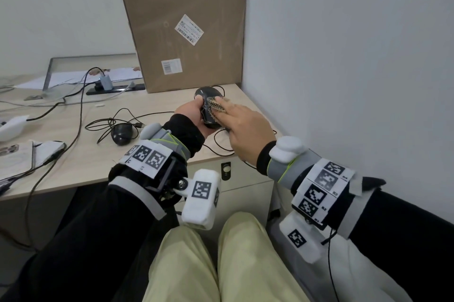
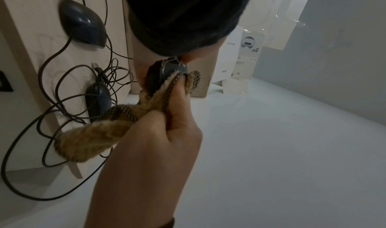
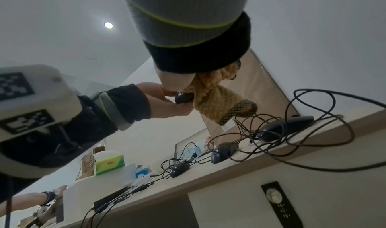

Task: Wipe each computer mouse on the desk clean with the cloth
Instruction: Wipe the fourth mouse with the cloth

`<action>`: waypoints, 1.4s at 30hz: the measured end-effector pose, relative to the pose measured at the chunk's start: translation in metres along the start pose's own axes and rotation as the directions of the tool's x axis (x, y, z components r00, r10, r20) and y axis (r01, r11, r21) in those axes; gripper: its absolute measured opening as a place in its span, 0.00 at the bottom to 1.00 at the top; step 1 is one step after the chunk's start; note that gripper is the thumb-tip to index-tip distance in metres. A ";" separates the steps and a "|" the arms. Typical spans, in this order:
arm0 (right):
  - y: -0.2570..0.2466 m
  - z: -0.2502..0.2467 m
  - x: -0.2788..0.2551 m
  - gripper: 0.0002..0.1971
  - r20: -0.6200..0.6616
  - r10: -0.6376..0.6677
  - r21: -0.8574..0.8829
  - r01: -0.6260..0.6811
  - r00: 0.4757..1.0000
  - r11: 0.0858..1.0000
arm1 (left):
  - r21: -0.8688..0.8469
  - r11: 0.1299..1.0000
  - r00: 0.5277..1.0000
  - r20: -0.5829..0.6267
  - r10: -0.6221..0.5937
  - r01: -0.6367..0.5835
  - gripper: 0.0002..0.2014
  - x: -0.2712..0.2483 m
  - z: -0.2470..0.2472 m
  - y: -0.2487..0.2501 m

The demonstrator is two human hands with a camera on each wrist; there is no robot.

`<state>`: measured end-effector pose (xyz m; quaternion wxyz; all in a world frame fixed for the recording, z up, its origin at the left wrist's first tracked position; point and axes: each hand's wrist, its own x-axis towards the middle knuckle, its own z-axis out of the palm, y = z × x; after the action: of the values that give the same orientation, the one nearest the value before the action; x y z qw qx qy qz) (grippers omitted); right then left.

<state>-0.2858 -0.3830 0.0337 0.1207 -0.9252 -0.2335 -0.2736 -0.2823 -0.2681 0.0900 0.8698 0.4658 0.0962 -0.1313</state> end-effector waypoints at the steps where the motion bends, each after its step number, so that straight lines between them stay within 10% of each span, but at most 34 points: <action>1: 0.001 0.000 0.002 0.27 0.011 0.008 0.006 -0.008 1.000 1.000 | 0.007 1.000 1.000 0.000 -0.007 0.007 0.21 0.001 -0.001 -0.001; 8: 0.010 -0.013 0.006 0.31 -0.037 0.196 0.181 -0.186 0.980 0.966 | 0.017 1.000 1.000 0.017 -0.009 0.009 0.22 0.004 -0.010 -0.007; 14: 0.014 0.005 -0.004 0.24 -0.036 -0.145 -0.023 0.144 0.989 0.989 | 0.001 1.000 1.000 0.016 0.010 -0.010 0.22 0.006 -0.007 -0.002; 22: 0.012 -0.013 0.008 0.33 -0.064 0.198 0.246 -0.177 0.978 0.953 | -0.001 1.000 0.999 0.032 0.001 -0.001 0.20 0.010 -0.011 -0.007; 27: 0.012 -0.003 -0.003 0.25 -0.077 -0.133 0.014 0.134 0.988 0.991 | 0.040 0.999 1.000 0.013 -0.003 0.003 0.18 0.014 -0.011 -0.005; 34: 0.016 -0.009 0.006 0.32 -0.017 0.147 0.123 -0.143 0.989 0.982 | 0.070 0.997 0.998 0.054 -0.010 0.006 0.20 0.016 -0.011 -0.010; 42: 0.013 0.004 -0.003 0.29 -0.020 -0.055 -0.010 0.055 0.998 0.998 | 0.066 0.998 1.000 0.028 0.010 -0.011 0.19 0.017 -0.009 -0.005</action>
<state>-0.2797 -0.3940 0.0270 0.1112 -0.9162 -0.2564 -0.2872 -0.2678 -0.2657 0.0761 0.8558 0.4930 0.0775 -0.1362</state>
